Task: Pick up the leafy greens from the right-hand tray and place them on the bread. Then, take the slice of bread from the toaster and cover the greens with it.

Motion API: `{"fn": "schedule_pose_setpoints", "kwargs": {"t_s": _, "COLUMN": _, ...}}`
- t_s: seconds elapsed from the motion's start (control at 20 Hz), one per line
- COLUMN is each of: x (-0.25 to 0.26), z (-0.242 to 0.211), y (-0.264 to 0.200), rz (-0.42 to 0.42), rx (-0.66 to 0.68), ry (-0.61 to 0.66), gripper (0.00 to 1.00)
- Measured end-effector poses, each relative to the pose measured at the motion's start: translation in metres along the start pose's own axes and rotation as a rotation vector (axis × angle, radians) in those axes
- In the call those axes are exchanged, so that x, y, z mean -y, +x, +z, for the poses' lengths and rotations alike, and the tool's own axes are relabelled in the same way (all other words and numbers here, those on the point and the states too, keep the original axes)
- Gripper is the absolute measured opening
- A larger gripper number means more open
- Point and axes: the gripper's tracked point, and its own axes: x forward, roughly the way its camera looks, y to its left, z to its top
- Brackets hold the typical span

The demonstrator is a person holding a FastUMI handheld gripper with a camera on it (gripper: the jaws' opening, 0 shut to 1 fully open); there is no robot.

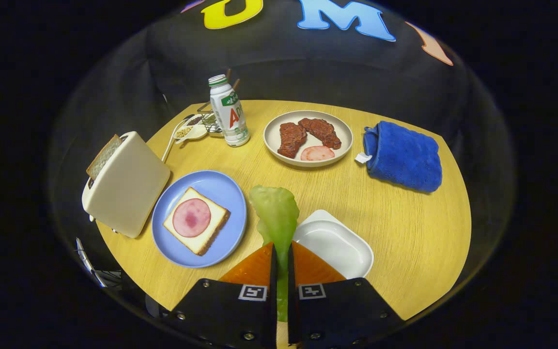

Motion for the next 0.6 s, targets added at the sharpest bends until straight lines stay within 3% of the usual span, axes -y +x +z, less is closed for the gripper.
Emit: {"fn": "schedule_pose_setpoints", "kwargs": {"t_s": 0.6, "x": -0.106, "z": 0.017, "y": 0.023, "rz": 0.146, "rx": -0.027, "ry": -0.09, "gripper": 0.09}}
